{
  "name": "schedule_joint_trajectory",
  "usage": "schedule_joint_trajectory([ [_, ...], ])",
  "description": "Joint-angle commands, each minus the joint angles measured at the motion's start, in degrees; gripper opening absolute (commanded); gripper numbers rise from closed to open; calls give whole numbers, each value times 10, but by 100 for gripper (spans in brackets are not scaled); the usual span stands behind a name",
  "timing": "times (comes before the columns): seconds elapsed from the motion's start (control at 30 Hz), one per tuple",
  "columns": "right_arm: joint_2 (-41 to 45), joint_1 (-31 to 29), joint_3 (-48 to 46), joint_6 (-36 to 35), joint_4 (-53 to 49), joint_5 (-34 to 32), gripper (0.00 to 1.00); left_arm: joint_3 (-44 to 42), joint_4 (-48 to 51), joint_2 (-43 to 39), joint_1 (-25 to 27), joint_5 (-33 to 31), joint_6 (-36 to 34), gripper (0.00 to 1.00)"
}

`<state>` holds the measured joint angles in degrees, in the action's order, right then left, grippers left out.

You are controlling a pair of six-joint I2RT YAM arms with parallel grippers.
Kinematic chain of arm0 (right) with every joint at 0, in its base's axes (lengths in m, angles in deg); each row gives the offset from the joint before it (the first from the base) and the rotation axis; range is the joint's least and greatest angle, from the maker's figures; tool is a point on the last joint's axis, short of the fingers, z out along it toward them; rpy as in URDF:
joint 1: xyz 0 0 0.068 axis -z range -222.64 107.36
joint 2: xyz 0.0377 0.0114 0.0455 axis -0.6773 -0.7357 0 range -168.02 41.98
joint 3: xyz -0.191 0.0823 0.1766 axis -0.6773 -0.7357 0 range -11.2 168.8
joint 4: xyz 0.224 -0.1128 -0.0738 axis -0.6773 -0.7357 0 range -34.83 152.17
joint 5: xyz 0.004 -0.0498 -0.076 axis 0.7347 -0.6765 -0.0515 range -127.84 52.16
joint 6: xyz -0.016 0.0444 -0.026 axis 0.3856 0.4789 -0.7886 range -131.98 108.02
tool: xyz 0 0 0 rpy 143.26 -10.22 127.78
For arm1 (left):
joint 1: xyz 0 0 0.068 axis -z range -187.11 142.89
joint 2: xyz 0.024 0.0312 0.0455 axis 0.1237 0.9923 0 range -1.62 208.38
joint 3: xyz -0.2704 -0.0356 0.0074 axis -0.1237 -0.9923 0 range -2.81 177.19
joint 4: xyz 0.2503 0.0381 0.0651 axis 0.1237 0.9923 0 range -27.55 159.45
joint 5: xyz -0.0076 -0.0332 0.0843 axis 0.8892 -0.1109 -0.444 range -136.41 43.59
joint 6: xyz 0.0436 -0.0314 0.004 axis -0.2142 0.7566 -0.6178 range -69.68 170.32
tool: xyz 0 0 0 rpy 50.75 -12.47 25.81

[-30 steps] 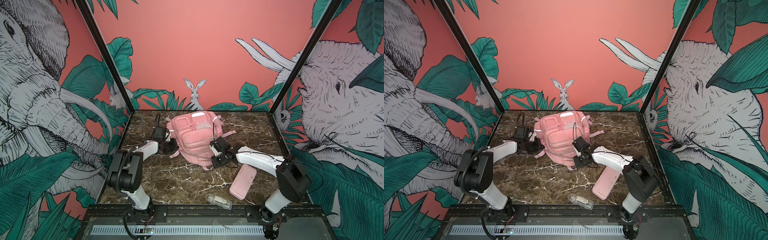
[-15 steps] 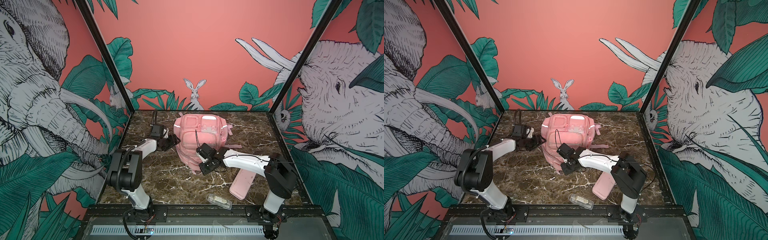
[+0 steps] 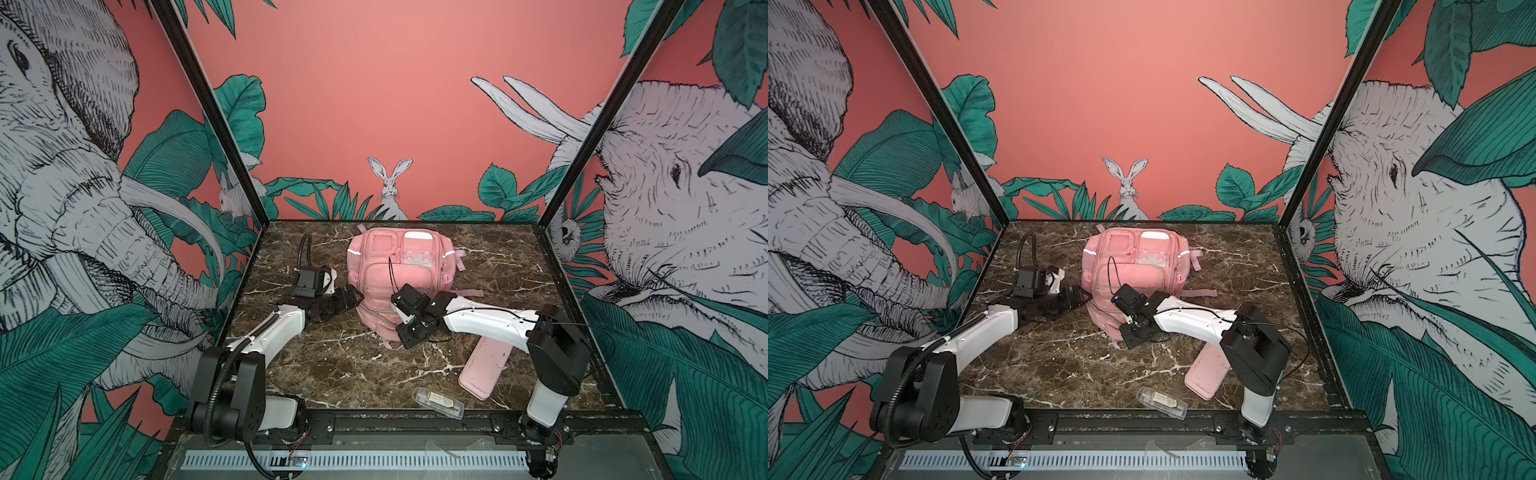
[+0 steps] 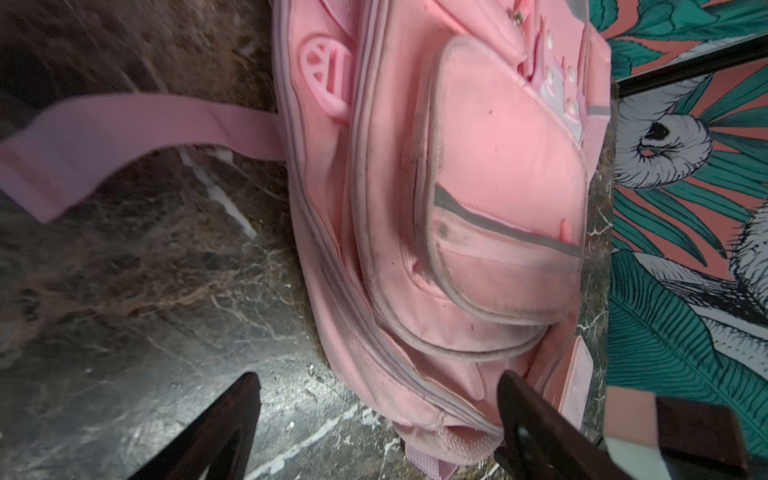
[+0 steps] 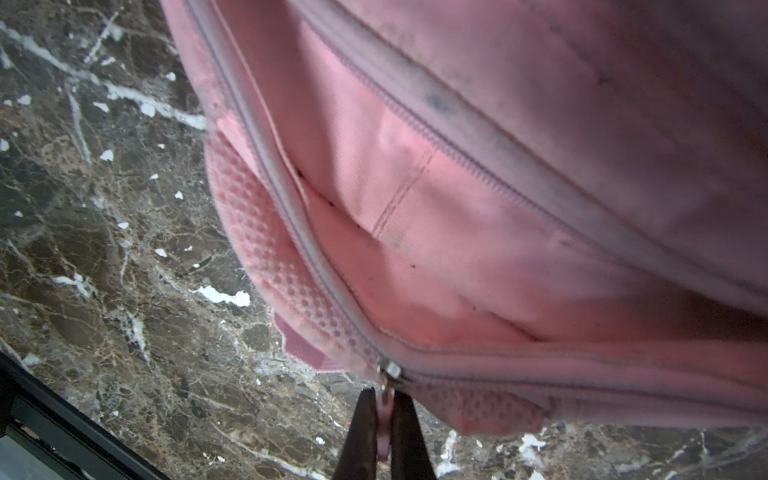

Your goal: Pack the student bag

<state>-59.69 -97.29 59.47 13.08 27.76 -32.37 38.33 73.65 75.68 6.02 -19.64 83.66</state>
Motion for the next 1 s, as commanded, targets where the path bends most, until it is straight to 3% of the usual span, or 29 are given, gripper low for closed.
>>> schedule_joint_trajectory([
  [0.0, -7, -9, 9, -3, -5, 16, 0, -21, -13, 9, 15, 17, 17, 90],
  [0.37, -6, -18, 26, -7, -8, 20, 0, -5, -63, 72, 76, 8, 58, 81],
  [0.5, -7, -23, 31, -8, -5, 24, 0, 5, -63, 92, 76, 10, 50, 63],
  [0.67, -3, -25, 33, -15, -21, 2, 0, 24, -21, 104, 74, -3, 20, 22],
  [0.73, 2, -23, 26, -17, -35, -24, 0, 33, -3, 103, 65, -9, 3, 12],
  [0.87, 21, -7, -3, -18, -47, -47, 0, 55, 38, 99, 31, -25, -35, 0],
  [0.97, 45, 22, -34, -21, -51, -55, 0, 66, 54, 99, -4, -24, -52, 0],
])
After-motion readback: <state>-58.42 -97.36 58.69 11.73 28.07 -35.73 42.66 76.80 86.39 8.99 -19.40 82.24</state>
